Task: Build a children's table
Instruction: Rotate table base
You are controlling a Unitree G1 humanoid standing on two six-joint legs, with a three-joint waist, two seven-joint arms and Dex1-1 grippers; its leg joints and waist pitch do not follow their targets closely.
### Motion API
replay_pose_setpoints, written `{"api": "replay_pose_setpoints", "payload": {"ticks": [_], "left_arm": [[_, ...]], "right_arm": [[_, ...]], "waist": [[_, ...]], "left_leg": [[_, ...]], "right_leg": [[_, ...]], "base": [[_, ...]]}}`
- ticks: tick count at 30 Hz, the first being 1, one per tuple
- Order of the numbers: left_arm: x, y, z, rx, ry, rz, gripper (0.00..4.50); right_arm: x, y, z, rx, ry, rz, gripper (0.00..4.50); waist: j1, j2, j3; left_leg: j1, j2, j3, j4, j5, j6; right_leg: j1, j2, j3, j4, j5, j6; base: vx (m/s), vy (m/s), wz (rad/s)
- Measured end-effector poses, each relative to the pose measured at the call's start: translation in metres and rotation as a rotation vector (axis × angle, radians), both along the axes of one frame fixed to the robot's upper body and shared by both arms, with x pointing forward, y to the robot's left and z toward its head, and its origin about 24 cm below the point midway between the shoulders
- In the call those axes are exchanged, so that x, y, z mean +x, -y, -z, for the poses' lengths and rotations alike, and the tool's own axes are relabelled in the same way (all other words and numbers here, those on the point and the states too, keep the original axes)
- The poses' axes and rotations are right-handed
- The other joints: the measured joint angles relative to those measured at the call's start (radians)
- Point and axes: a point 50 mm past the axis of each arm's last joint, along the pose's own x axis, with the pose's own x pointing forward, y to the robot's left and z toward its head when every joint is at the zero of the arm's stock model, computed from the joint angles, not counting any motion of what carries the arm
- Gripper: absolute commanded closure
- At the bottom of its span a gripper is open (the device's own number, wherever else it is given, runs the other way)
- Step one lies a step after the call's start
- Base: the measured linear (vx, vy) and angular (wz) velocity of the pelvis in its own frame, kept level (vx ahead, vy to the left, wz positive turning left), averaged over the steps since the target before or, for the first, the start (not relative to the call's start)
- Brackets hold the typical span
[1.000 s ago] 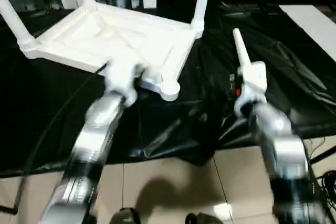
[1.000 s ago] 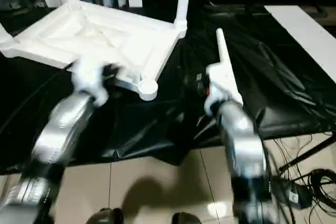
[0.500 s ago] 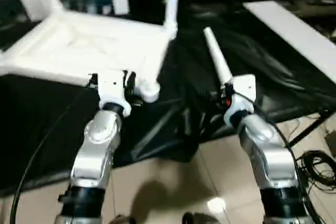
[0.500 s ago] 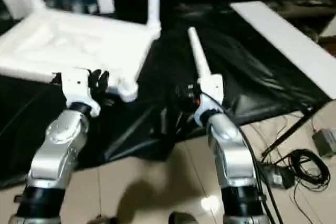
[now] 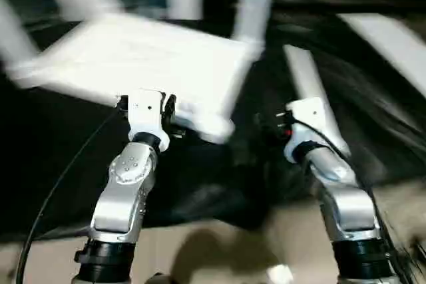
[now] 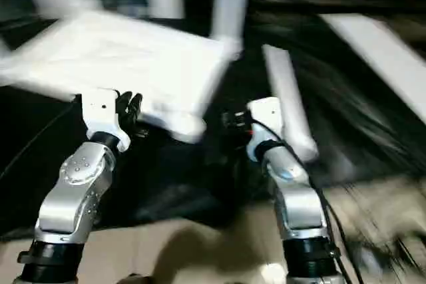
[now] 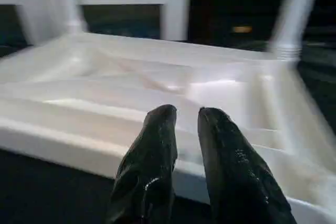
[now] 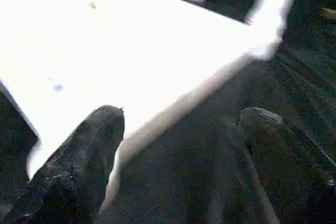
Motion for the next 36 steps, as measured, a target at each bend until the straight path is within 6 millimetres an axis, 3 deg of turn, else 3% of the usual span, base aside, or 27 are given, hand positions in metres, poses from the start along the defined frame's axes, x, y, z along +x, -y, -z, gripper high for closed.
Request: {"api": "replay_pose_setpoints", "payload": {"ticks": [1, 2, 3, 4, 5, 6, 7, 9, 11, 12, 14, 15, 17, 18, 20, 22, 24, 25, 28, 29, 30, 31, 32, 33, 34, 35, 36], "left_arm": [[0.0, -0.004, 0.0, 0.002, -0.001, -0.013, 3.5], [-0.001, -0.005, 0.001, 0.002, -0.003, -0.018, 3.5], [-0.001, -0.004, 0.0, -0.001, 0.0, -0.016, 3.5], [0.0, -0.001, -0.001, -0.006, 0.001, -0.007, 3.5], [-0.001, 0.006, 0.0, -0.02, -0.003, 0.011, 3.5], [-0.002, 0.017, 0.0, -0.023, -0.006, 0.048, 3.5], [-0.002, 0.019, 0.001, -0.02, -0.008, 0.058, 3.5], [-0.002, 0.018, -0.001, -0.013, -0.001, 0.055, 3.5], [-0.002, 0.016, -0.002, -0.017, 0.004, 0.049, 3.5], [-0.002, 0.013, -0.001, -0.018, 0.001, 0.04, 3.5], [-0.002, 0.004, 0.0, -0.016, -0.007, 0.008, 3.5], [-0.001, 0.0, 0.0, -0.021, -0.013, -0.009, 3.5], [-0.001, -0.001, 0.0, -0.021, -0.018, -0.015, 3.5], [-0.001, 0.001, 0.0, -0.017, -0.02, -0.013, 3.5], [-0.001, 0.005, 0.001, -0.017, -0.02, -0.003, 3.5], [-0.002, 0.009, 0.001, -0.02, -0.024, 0.011, 3.5], [-0.002, 0.009, 0.001, -0.016, -0.024, 0.011, 3.5], [-0.002, 0.009, 0.001, -0.014, -0.023, 0.01, 3.5], [-0.001, 0.005, 0.001, -0.01, -0.023, -0.007, 3.5], [-0.001, 0.006, 0.001, -0.02, -0.028, -0.011, 3.5], [0.0, 0.007, 0.001, -0.041, -0.042, -0.013, 3.5], [-0.001, 0.009, 0.004, -0.062, -0.064, -0.011, 3.5], [-0.001, 0.011, 0.006, -0.076, -0.078, -0.002, 3.5], [0.0, 0.015, 0.004, -0.08, -0.076, 0.013, 3.5], [0.001, 0.016, 0.003, -0.072, -0.072, 0.016, 3.5], [0.001, 0.014, 0.003, -0.061, -0.074, 0.009, 3.5], [0.002, 0.011, 0.004, -0.046, -0.079, -0.007, 3.5]], "right_arm": [[0.0, -0.002, -0.001, 0.009, 0.004, -0.004, 0.62], [0.0, -0.003, -0.002, 0.022, 0.006, -0.005, 0.62], [0.0, -0.002, -0.003, 0.026, 0.009, 0.007, 0.62], [0.0, 0.003, -0.002, 0.025, 0.007, 0.028, 0.62], [-0.001, 0.011, 0.001, 0.018, -0.003, 0.059, 0.62], [0.0, 0.019, 0.001, 0.004, -0.006, 0.098, 0.62], [0.001, 0.025, 0.0, -0.005, -0.001, 0.12, 0.62], [0.005, 0.03, -0.005, -0.045, -0.011, 0.169, 0.62], [0.009, 0.034, -0.009, -0.065, -0.02, 0.197, 0.62], [0.009, 0.034, -0.01, -0.053, -0.032, 0.204, 0.62], [0.012, 0.025, -0.013, -0.005, -0.049, 0.139, 0.62], [0.013, 0.027, -0.016, -0.02, -0.039, 0.136, 0.62], [0.013, 0.034, -0.017, -0.044, -0.035, 0.152, 0.62], [0.012, 0.037, -0.015, -0.04, -0.046, 0.164, 0.62], [0.011, 0.039, -0.011, -0.028, -0.077, 0.179, 0.62], [0.011, 0.035, -0.008, -0.017, -0.1, 0.178, 0.62], [0.012, 0.033, -0.01, -0.018, -0.106, 0.177, 0.62], [0.013, 0.032, -0.012, -0.019, -0.106, 0.175, 0.62], [0.014, 0.032, -0.014, -0.025, -0.118, 0.176, 0.62], [0.014, 0.034, -0.014, -0.032, -0.124, 0.178, 0.62], [0.016, 0.037, -0.017, -0.039, -0.125, 0.183, 0.62], [0.016, 0.039, -0.018, -0.04, -0.128, 0.189, 0.62], [0.016, 0.04, -0.019, -0.039, -0.124, 0.191, 0.62], [0.017, 0.043, -0.022, -0.038, -0.114, 0.199, 0.62], [0.017, 0.045, -0.023, -0.035, -0.114, 0.209, 0.62], [0.017, 0.046, -0.022, -0.031, -0.123, 0.213, 0.62], [0.018, 0.046, -0.021, -0.03, -0.132, 0.213, 0.62]], "waist": [[0.001, -0.004, -0.001], [0.001, -0.009, -0.001], [0.0, -0.024, -0.003], [0.0, -0.034, -0.001], [0.009, -0.032, 0.001], [0.019, -0.028, 0.002], [0.021, -0.027, 0.002], [0.031, -0.012, -0.002], [0.033, 0.029, -0.01], [0.03, 0.036, -0.012], [0.018, 0.021, -0.016], [0.013, 0.02, -0.017], [0.01, 0.009, -0.021], [0.006, 0.008, -0.02], [-0.003, 0.01, -0.02], [-0.024, 0.013, -0.02], [-0.034, 0.012, -0.02], [-0.035, 0.008, -0.021], [-0.024, -0.024, -0.019], [-0.019, -0.03, -0.019], [-0.002, -0.042, -0.015], [0.009, -0.051, -0.012], [0.015, -0.054, -0.015], [0.016, -0.055, -0.017], [0.018, -0.052, -0.017], [0.026, -0.053, -0.015], [0.036, -0.056, -0.013]], "left_leg": [[0.015, -0.008, 0.002, 0.003, -0.008, -0.012], [0.03, -0.017, 0.008, 0.004, -0.014, -0.021], [0.044, -0.033, 0.02, 0.007, -0.024, -0.029], [0.044, -0.039, 0.03, 0.021, -0.039, -0.009], [0.045, -0.033, 0.04, 0.05, -0.057, 0.048], [0.03, -0.03, 0.047, 0.106, -0.067, 0.081], [0.016, -0.032, 0.05, 0.139, -0.065, 0.077], [-0.011, -0.026, 0.056, 0.118, -0.052, 0.055], [-0.027, 0.008, 0.059, 0.029, -0.007, 0.019], [-0.033, 0.027, 0.051, 0.042, 0.026, -0.019], [-0.044, 0.011, 0.049, 0.049, 0.021, -0.011], [-0.046, -0.005, 0.041, 0.054, 0.02, -0.011], [-0.05, -0.034, 0.03, 0.055, 0.02, -0.014], [-0.051, -0.037, 0.028, 0.049, 0.023, -0.018], [-0.05, -0.022, 0.029, 0.028, 0.031, -0.023], [-0.05, 0.015, 0.023, 0.015, 0.043, -0.02], [-0.049, 0.045, 0.019, 0.01, 0.055, -0.036], [-0.048, 0.052, 0.02, 0.008, 0.061, -0.049], [-0.03, 0.063, 0.03, -0.011, 0.071, -0.076], [-0.028, 0.074, 0.036, -0.014, 0.068, -0.077], [-0.056, 0.082, 0.073, 0.133, 0.012, -0.017], [-0.058, 0.06, 0.099, 0.224, -0.017, 0.027], [-0.043, 0.012, 0.102, 0.24, -0.023, 0.037], [-0.019, -0.041, 0.109, 0.185, -0.032, 0.049], [-0.008, -0.07, 0.106, 0.145, -0.048, 0.067], [-0.006, -0.086, 0.098, 0.134, -0.055, 0.079], [-0.007, -0.096, 0.082, 0.151, -0.06, 0.078]], "right_leg": [[-0.028, 0.006, 0.036, 0.063, -0.008, 0.002], [-0.056, 0.009, 0.06, 0.099, -0.011, 0.014], [-0.08, 0.009, 0.095, 0.073, -0.007, 0.019], [-0.072, 0.011, 0.119, 0.073, 0.017, 0.063], [-0.055, 0.024, 0.128, 0.067, 0.005, 0.059], [-0.032, 0.041, 0.146, 0.05, 0.005, 0.055], [-0.015, 0.047, 0.15, 0.034, 0.008, 0.049], [0.017, 0.066, 0.144, 0.006, 0.01, 0.041], [0.033, 0.098, 0.109, -0.008, 0.003, 0.04], [0.029, 0.1, 0.09, 0.005, -0.007, 0.042], [-0.017, 0.077, 0.089, 0.06, -0.011, 0.027], [-0.045, 0.053, 0.102, 0.073, 0.008, 0.054], [-0.077, 0.013, 0.143, 0.034, 0.042, 0.117], [-0.08, 0.004, 0.142, 0.031, 0.053, 0.118], [-0.081, 0.017, 0.123, 0.019, 0.058, 0.057], [-0.081, 0.037, 0.075, 0.019, 0.054, -0.095], [-0.081, 0.038, 0.031, 0.038, 0.044, -0.156], [-0.087, 0.037, 0.024, 0.055, 0.039, -0.151], [-0.1, 0.04, 0.043, 0.107, 0.023, -0.056], [-0.104, 0.052, 0.046, 0.108, 0.029, -0.029], [-0.111, 0.069, 0.047, 0.106, 0.034, -0.025], [-0.109, 0.074, 0.055, 0.103, 0.038, -0.031], [-0.112, 0.077, 0.058, 0.097, 0.042, -0.023], [-0.122, 0.099, 0.07, 0.082, 0.057, 0.002], [-0.128, 0.114, 0.07, 0.067, 0.066, 0.017], [-0.131, 0.125, 0.071, 0.054, 0.071, 0.025], [-0.128, 0.127, 0.071, 0.044, 0.087, 0.007]], "base": [[0.1, -0.07, 0.36], [0.1, -0.07, 0.36], [0.063, -0.083, 0.07], [0.095, -0.104, 0.24], [0.095, -0.104, 0.24], [0.118, -0.115, 0.25], [0.118, -0.072, 0.1], [0.113, -0.054, 0.07], [0.108, 0.017, 0.03], [0.134, 0.085, -0.01], [0.152, 0.085, -0.06], [0.09, 0.068, -0.04], [-0.042, 0.105, -0.12], [-0.085, 0.067, -0.05], [-0.048, -0.056, 0.02], [-0.07, -0.129, 0.06], [-0.081, -0.143, 0.07], [-0.092, -0.197, 0.01], [-0.084, -0.252, 0.08], [-0.069, -0.31, 0.17], [0.037, -0.243, 0.1], [0.024, -0.212, -0.06], [0.024, -0.212, -0.06], [-0.072, -0.248, 0.06], [-0.07, -0.187, 0.21], [-0.07, -0.187, 0.21], [-0.074, -0.156, 0.07]]}}
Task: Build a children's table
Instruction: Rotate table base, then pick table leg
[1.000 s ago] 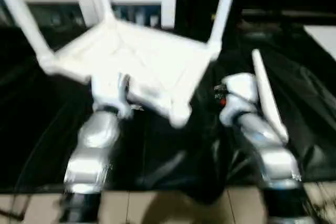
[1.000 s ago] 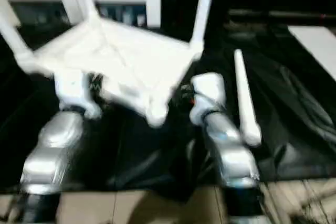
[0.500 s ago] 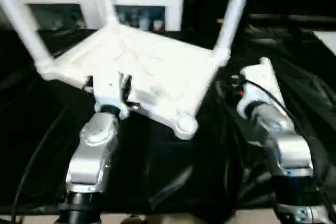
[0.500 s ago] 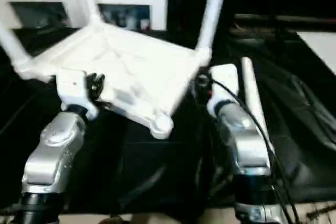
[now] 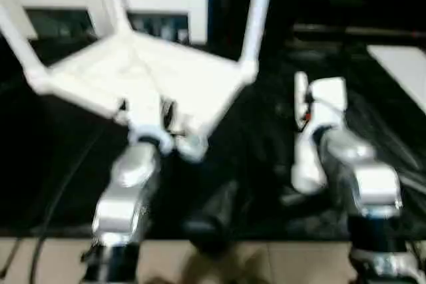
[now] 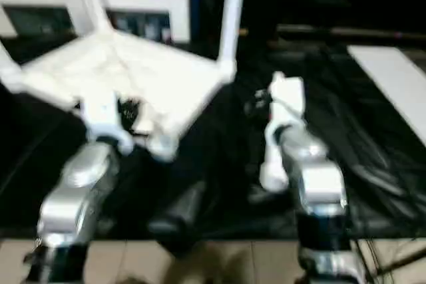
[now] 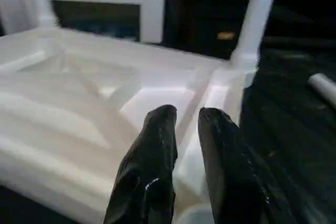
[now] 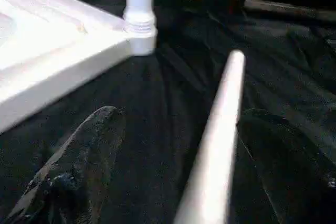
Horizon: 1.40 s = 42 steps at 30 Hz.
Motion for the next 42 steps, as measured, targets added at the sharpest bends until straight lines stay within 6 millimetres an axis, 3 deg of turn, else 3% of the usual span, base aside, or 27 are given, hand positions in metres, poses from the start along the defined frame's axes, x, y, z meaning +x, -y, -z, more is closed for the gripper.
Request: {"api": "replay_pose_setpoints", "payload": {"ticks": [1, 2, 4, 5, 6, 7, 8, 9, 10, 11, 14, 16, 22, 28, 33, 37, 42], "left_arm": [[0.0, -0.004, 0.001, 0.012, -0.005, -0.021, 3.5], [0.001, -0.006, 0.001, 0.025, -0.005, -0.028, 3.5], [0.001, -0.007, 0.0, 0.057, -0.001, -0.013, 3.48], [0.001, -0.006, 0.0, 0.063, 0.001, 0.006, 3.46], [0.001, -0.004, 0.0, 0.078, 0.008, 0.042, 3.46], [0.001, -0.003, -0.001, 0.086, 0.01, 0.064, 3.46], [0.002, -0.003, -0.003, 0.097, 0.017, 0.083, 3.46], [0.002, -0.002, -0.005, 0.105, 0.025, 0.112, 3.46], [0.002, -0.002, -0.004, 0.115, 0.023, 0.136, 3.46], [0.0, -0.003, -0.002, 0.129, 0.012, 0.158, 3.46], [-0.002, 0.003, 0.0, 0.162, 0.007, 0.241, 3.46], [-0.002, 0.007, 0.0, 0.17, 0.004, 0.296, 3.46], [-0.009, 0.011, -0.007, 0.135, 0.035, 0.498, 3.46], [-0.032, 0.02, -0.013, 0.186, -0.004, 0.924, 3.46], [-0.037, 0.018, -0.008, 0.241, -0.047, 1.006, 3.46], [-0.041, 0.019, -0.011, 0.244, -0.051, 1.044, 3.46], [-0.044, 0.021, -0.012, 0.236, -0.066, 1.076, 3.46]], "right_arm": [[0.003, -0.002, -0.001, 0.006, -0.002, -0.008, 0.62], [0.004, -0.003, -0.003, 0.011, 0.002, -0.012, 0.62], [0.007, -0.001, -0.005, 0.021, -0.001, -0.002, 0.45], [0.009, 0.001, -0.006, 0.03, -0.005, 0.008, 0.28], [0.012, 0.002, -0.009, 0.035, -0.015, 0.016, 0.25], [0.014, 0.003, -0.01, 0.036, -0.021, 0.018, 0.17], [0.016, 0.003, -0.01, 0.034, -0.03, 0.019, 0.08], [0.017, 0.006, -0.01, 0.026, -0.039, 0.025, 0.08], [0.019, 0.007, -0.009, 0.022, -0.049, 0.028, 0.08], [0.022, 0.006, -0.007, 0.024, -0.066, 0.027, 0.08], [0.025, 0.016, 0.001, 0.008, -0.114, 0.055, 0.08], [0.032, 0.019, -0.002, -0.009, -0.136, 0.068, 0.08], [0.049, 0.022, -0.001, 0.025, -0.192, 0.081, 0.08], [0.059, 0.021, 0.011, 0.055, -0.337, 0.048, 0.08], [0.06, 0.025, 0.018, -0.001, -0.417, 0.098, 0.08], [0.057, 0.028, 0.026, -0.022, -0.487, 0.149, 0.08], [0.051, 0.032, 0.041, 0.014, -0.565, 0.182, 0.08]], "waist": [[0.005, -0.003, 0.002], [0.006, -0.001, 0.004], [0.006, 0.001, 0.006], [0.003, 0.013, 0.007], [-0.003, 0.039, 0.01], [-0.007, 0.059, 0.012], [-0.012, 0.064, 0.013], [-0.018, 0.048, 0.008], [-0.018, 0.042, 0.007], [-0.015, 0.044, 0.009], [0.005, 0.045, 0.008], [0.001, 0.047, 0.008], [-0.003, 0.046, 0.008], [0.002, 0.044, 0.008], [0.002, 0.038, 0.01], [-0.001, 0.031, 0.01], [-0.002, 0.03, 0.011]], "left_leg": [[-0.007, -0.002, -0.024, 0.028, 0.001, -0.004], [-0.006, 0.006, -0.031, 0.024, 0.004, -0.01], [0.011, 0.028, -0.03, -0.035, 0.012, -0.015], [0.022, 0.042, -0.025, -0.066, 0.013, -0.012], [0.03, 0.075, -0.033, -0.096, 0.023, -0.031], [0.026, 0.108, -0.033, -0.109, 0.041, -0.064], [0.018, 0.121, -0.027, -0.111, 0.051, -0.096], [0.005, 0.122, 0.001, -0.109, 0.058, -0.118], [0.003, 0.124, 0.018, -0.109, 0.057, -0.129], [0.003, 0.122, 0.019, -0.116, 0.058, -0.129], [-0.003, 0.121, 0.021, -0.135, 0.066, -0.14], [-0.007, 0.127, 0.023, -0.14, 0.093, -0.152], [-0.015, 0.141, 0.041, -0.139, 0.103, -0.143], [-0.025, 0.145, 0.05, -0.139, 0.106, -0.137], [-0.024, 0.153, 0.063, -0.139, 0.107, -0.135], [-0.023, 0.156, 0.066, -0.139, 0.107, -0.137], [-0.023, 0.157, 0.067, -0.138, 0.107, -0.138]], "right_leg": [[0.004, 0.0, 0.0, -0.008, 0.017, -0.053], [0.005, -0.001, 0.0, -0.011, 0.021, -0.056], [0.009, 0.001, 0.0, -0.026, 0.037, -0.032], [0.014, 0.016, -0.004, -0.046, 0.044, -0.02], [0.026, 0.029, -0.028, -0.088, 0.057, 0.001], [0.036, 0.027, -0.061, -0.103, 0.047, 0.036], [0.029, 0.005, -0.06, -0.053, 0.016, 0.061], [0.025, -0.054, -0.031, 0.009, -0.009, 0.037], [0.032, -0.087, -0.019, 0.029, -0.032, 0.019], [0.029, -0.095, -0.019, 0.023, -0.031, 0.018], [0.029, -0.093, -0.019, 0.006, -0.02, 0.013], [0.024, -0.091, -0.022, 0.004, -0.015, 0.011], [0.022, -0.091, -0.031, -0.019, 0.008, 0.003], [0.015, -0.093, -0.031, -0.019, 0.009, 0.003], [0.014, -0.093, -0.032, -0.02, 0.008, 0.003], [0.015, -0.093, -0.033, -0.019, 0.008, 0.003], [0.014, -0.093, -0.033, -0.018, 0.008, 0.004]], "base": [[-0.087, -0.174, -0.03], [-0.087, -0.174, -0.03], [-0.094, -0.087, 0.11], [-0.095, -0.049, 0.14], [-0.101, 0.008, 0.04], [-0.082, 0.076, 0.02], [-0.082, 0.076, 0.02], [-0.054, 0.045, 0.27], [-0.054, -0.033, 0.18], [-0.054, -0.033, 0.18], [-0.071, -0.045, 0.01], [-0.026, -0.013, 0.0], [0.0, 0.0, 0.0], [0.0, 0.0, 0.0], [0.0, 0.0, 0.0], [0.0, 0.0, 0.0], [0.0, 0.0, 0.0]]}}
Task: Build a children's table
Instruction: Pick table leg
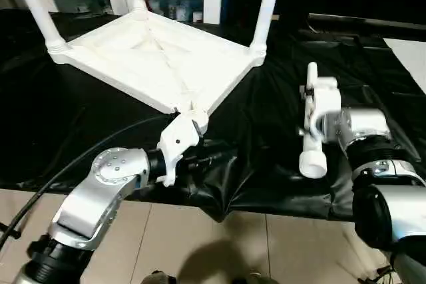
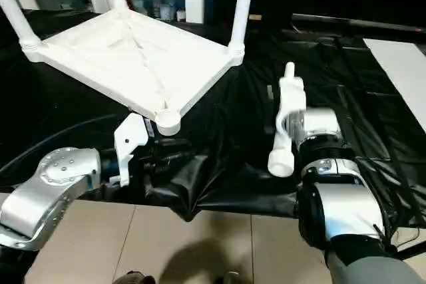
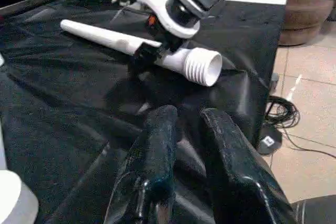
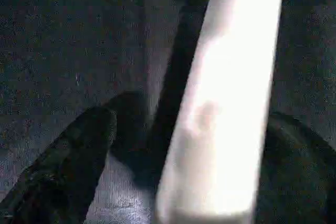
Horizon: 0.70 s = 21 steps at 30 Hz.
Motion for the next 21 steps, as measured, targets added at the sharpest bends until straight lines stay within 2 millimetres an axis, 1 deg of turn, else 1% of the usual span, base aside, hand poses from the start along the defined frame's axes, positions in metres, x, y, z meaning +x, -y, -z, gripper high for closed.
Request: {"api": "replay_pose_setpoints", "payload": {"ticks": [4, 5, 6, 8, 9, 10, 11, 13, 14, 15, 16, 19, 21], "left_arm": [[0.0006, -0.0002, 0.0024, 0.016, -0.001, -0.001, 3.46], [0.0009, -0.0002, 0.0033, 0.017, -0.004, -0.003, 3.46], [0.0012, 0.0001, 0.004, 0.017, -0.006, -0.005, 3.46], [0.0013, 0.0007, 0.005, 0.017, -0.009, -0.003, 3.46], [0.0009, 0.0015, 0.0058, 0.02, -0.012, 0.002, 3.46], [0.0006, 0.0021, 0.0063, 0.021, -0.014, 0.006, 3.46], [0.0005, 0.0024, 0.0065, 0.022, -0.015, 0.007, 3.46], [0.0002, 0.003, 0.0068, 0.023, -0.016, 0.01, 3.46], [0.0001, 0.0033, 0.007, 0.023, -0.016, 0.012, 3.46], [0.0003, 0.0034, 0.0071, 0.023, -0.015, 0.012, 3.46], [0.0015, 0.0032, 0.0075, 0.025, -0.014, 0.009, 3.46], [0.004, 0.0032, 0.0062, 0.03, -0.006, 0.007, 3.46], [0.0055, 0.0031, 0.0058, 0.03, -0.003, 0.008, 3.46]], "right_arm": [[0.0006, 0.0057, -0.0029, 0.014, 0.0, 0.033, 0.08], [0.0005, 0.0073, -0.0035, 0.015, -0.001, 0.039, 0.34], [0.0005, 0.0088, -0.004, 0.015, 0.0, 0.043, 0.42], [0.0002, 0.0092, -0.0036, 0.018, -0.002, 0.046, 0.45], [-0.0004, 0.0093, -0.0022, 0.02, -0.009, 0.047, 0.67], [-0.0011, 0.0093, -0.0006, 0.022, -0.018, 0.048, 0.79], [-0.0012, 0.0093, -0.0006, 0.024, -0.018, 0.049, 0.79], [-0.0012, 0.0102, -0.0008, 0.024, -0.017, 0.05, 0.92], [-0.0013, 0.0103, -0.0008, 0.025, -0.018, 0.05, 1.05], [-0.0013, 0.0102, -0.0007, 0.026, -0.018, 0.05, 1.05], [-0.0013, 0.01, -0.0005, 0.028, -0.017, 0.049, 1.18], [-0.0011, 0.0093, -0.0001, 0.038, -0.014, 0.042, 1.37], [-0.0009, 0.0083, 0.0, 0.044, -0.013, 0.038, 1.62]], "waist": [[0.0, 0.0, 0.0], [0.0, 0.0, 0.0], [0.0, 0.0, 0.0], [0.0, 0.001, 0.0], [0.0, 0.001, 0.0], [0.0, 0.001, 0.0], [0.0, 0.002, 0.0], [-0.001, 0.003, 0.0], [-0.001, 0.003, 0.0], [-0.001, 0.003, 0.0], [-0.001, 0.004, 0.0], [0.0, 0.005, -0.001], [0.001, 0.006, -0.001]], "left_leg": [[0.0, 0.0, 0.0, 0.0, 0.0, 0.0], [0.0, 0.0, 0.0, 0.0, 0.0, 0.0], [0.0, 0.0, 0.0, 0.0, 0.0, 0.0], [0.0, 0.0, 0.0, 0.0, 0.0, 0.0], [0.0, 0.001, 0.0, 0.0, 0.0, 0.0], [0.0, 0.001, 0.0, 0.0, 0.0, 0.0], [0.0, 0.001, 0.0, 0.0, 0.0, 0.0], [0.0, 0.001, 0.0, 0.0, 0.0, 0.0], [0.0, 0.001, 0.0, 0.0, 0.0, 0.0], [0.0, 0.001, 0.0, 0.0, 0.0, 0.0], [0.0, 0.001, 0.0, 0.0, 0.0, 0.0], [0.0, 0.001, 0.0, 0.001, 0.0, 0.0], [0.0, 0.001, 0.0, 0.001, 0.0, 0.0]], "right_leg": [[0.0, 0.0, 0.0, 0.0, 0.0, 0.0], [0.0, 0.0, 0.0, 0.0, 0.0, 0.0], [0.0, 0.0, 0.0, 0.0, 0.0, 0.0], [0.0, 0.0, 0.0, 0.0, 0.0, 0.0], [0.0, 0.0, -0.001, 0.0, 0.0, 0.0], [0.0, 0.0, -0.001, 0.0, 0.0, 0.0], [0.0, 0.0, -0.001, 0.0, 0.0, 0.0], [0.0, 0.0, -0.001, 0.0, 0.0, 0.0], [0.0, 0.0, -0.001, 0.0, 0.0, 0.0], [0.0, 0.0, -0.001, 0.0, 0.0, 0.0], [0.0, 0.0, -0.001, 0.0, 0.0, 0.0], [0.0, 0.0, -0.001, 0.0, 0.0, 0.0], [0.0, 0.0, -0.001, 0.0, 0.0, 0.0]], "base": [[0.0, 0.0, 0.0], [0.0, 0.0, 0.0], [0.0, 0.0, 0.0], [0.0, 0.0, 0.0], [0.0, 0.0, 0.0], [0.0, 0.0, 0.0], [0.0, 0.0, 0.0], [0.0, 0.0, 0.0], [0.0, 0.0, 0.0], [0.0, 0.0, 0.0], [0.0, 0.0, 0.0], [0.0, 0.0, 0.0], [0.0, 0.0, 0.0]]}}
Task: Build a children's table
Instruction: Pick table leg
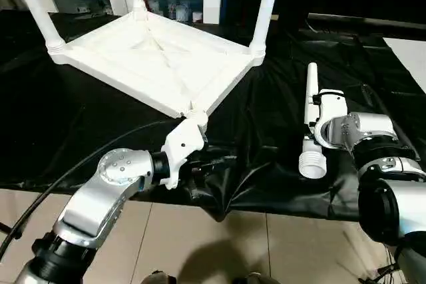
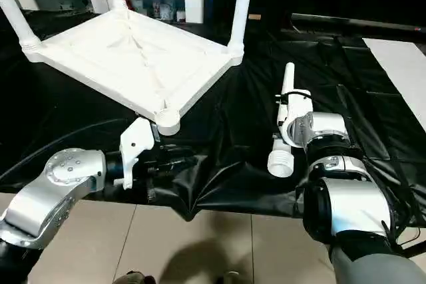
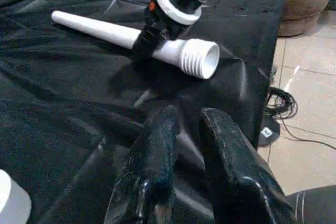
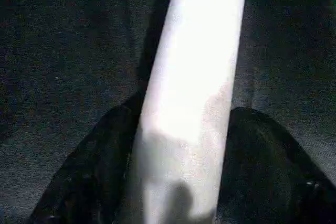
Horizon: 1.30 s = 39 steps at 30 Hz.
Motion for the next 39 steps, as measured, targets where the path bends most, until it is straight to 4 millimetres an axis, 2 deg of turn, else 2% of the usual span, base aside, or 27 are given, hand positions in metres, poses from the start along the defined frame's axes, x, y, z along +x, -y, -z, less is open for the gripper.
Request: {"api": "replay_pose_setpoints", "payload": {"ticks": [3, 4, 8, 12, 16, 19, 22, 25, 31, 34, 35, 39], "left_arm": [[0.002, -0.002, 0.002, 0.004, -0.012, -0.005, 3.46], [0.002, -0.002, 0.002, 0.004, -0.012, -0.005, 3.46], [0.003, -0.006, 0.001, 0.008, -0.008, -0.017, 3.46], [0.005, -0.006, -0.001, -0.017, 0.002, -0.049, 3.46], [0.017, -0.001, -0.006, -0.133, 0.048, -0.172, 3.46], [0.034, 0.001, -0.016, -0.227, 0.099, -0.291, 3.46], [0.047, -0.001, -0.027, -0.278, 0.145, -0.377, 3.46], [0.048, 0.001, -0.027, -0.28, 0.155, -0.393, 3.46], [0.055, 0.005, -0.026, -0.316, 0.096, -0.428, 3.46], [0.061, 0.005, -0.035, -0.38, 0.06, -0.416, 3.46], [0.064, 0.004, -0.04, -0.398, 0.058, -0.419, 3.2], [0.068, 0.004, -0.06, -0.484, 0.01, -0.383, 2.94]], "right_arm": [[0.001, -0.004, 0.0, 0.017, 0.011, -0.01, 1.74], [0.001, -0.005, 0.001, 0.019, 0.012, -0.011, 1.99], [0.002, -0.007, 0.001, 0.038, 0.017, -0.011, 2.25], [0.002, -0.008, 0.002, 0.068, 0.032, -0.009, 2.56], [0.007, -0.013, 0.0, 0.143, 0.118, 0.0, 2.66], [0.011, -0.014, -0.005, 0.202, 0.226, -0.004, 2.68], [0.015, -0.013, -0.019, 0.297, 0.362, -0.012, 2.7], [0.018, -0.009, -0.039, 0.329, 0.484, -0.044, 2.7], [0.011, -0.008, -0.056, 0.434, 0.637, -0.128, 2.7], [0.003, -0.012, -0.07, 0.558, 0.739, -0.234, 2.7], [-0.002, -0.014, -0.074, 0.598, 0.768, -0.286, 2.7], [-0.023, -0.025, -0.085, 0.734, 0.822, -0.473, 2.7]], "waist": [[0.0, 0.001, -0.001], [0.001, 0.001, -0.001], [0.003, 0.001, -0.001], [0.004, -0.003, -0.001], [0.005, -0.004, 0.0], [0.01, -0.006, 0.001], [0.016, -0.006, 0.001], [0.018, -0.006, 0.001], [0.023, -0.01, 0.004], [0.022, -0.015, 0.007], [0.025, -0.016, 0.008], [0.026, -0.016, 0.008]], "left_leg": [[0.0, 0.0, 0.0, 0.0, 0.0, 0.0], [0.0, 0.0, 0.0, 0.0, 0.0, 0.0], [0.0, 0.0, 0.0, 0.0, 0.0, 0.0], [0.0, 0.0, 0.0, 0.001, 0.0, 0.0], [0.0, 0.001, 0.0, 0.002, 0.0, 0.0], [-0.002, 0.001, 0.0, 0.002, 0.0, 0.0], [-0.002, 0.001, 0.0, 0.002, 0.001, 0.002], [-0.003, 0.001, 0.001, 0.002, 0.003, 0.008], [-0.003, 0.001, 0.001, 0.002, 0.002, 0.009], [-0.004, 0.001, 0.001, 0.002, 0.002, 0.008], [-0.003, 0.002, 0.001, 0.002, 0.002, 0.008], [-0.004, 0.002, 0.001, 0.001, 0.002, 0.01]], "right_leg": [[0.0, 0.0, 0.0, 0.0, 0.0, 0.0], [0.0, 0.0, 0.0, 0.0, 0.0, 0.0], [0.0, 0.0, 0.0, 0.0, 0.0, 0.0], [0.0, 0.0, 0.0, 0.0, 0.0, 0.0], [0.001, 0.0, 0.0, 0.0, 0.0, 0.0], [0.0, 0.0, -0.001, 0.001, 0.001, 0.0], [0.0, 0.0, -0.001, 0.0, 0.001, 0.0], [0.0, 0.0, -0.001, -0.001, 0.0, 0.001], [0.0, 0.0, -0.001, -0.002, -0.001, 0.001], [0.0, 0.0, -0.001, -0.002, 0.0, 0.001], [0.0, 0.0, -0.001, -0.002, 0.0, 0.001], [0.0, 0.0, -0.001, -0.004, 0.0, 0.001]], "base": [[0.0, 0.0, 0.0], [0.0, 0.0, 0.0], [0.0, 0.0, 0.0], [0.0, 0.0, 0.0], [0.0, 0.0, 0.0], [0.0, 0.0, 0.0], [0.0, 0.0, 0.0], [0.0, 0.0, 0.0], [0.0, 0.0, 0.0], [0.0, 0.0, 0.0], [0.0, 0.0, 0.0], [0.0, 0.0, 0.0]]}}
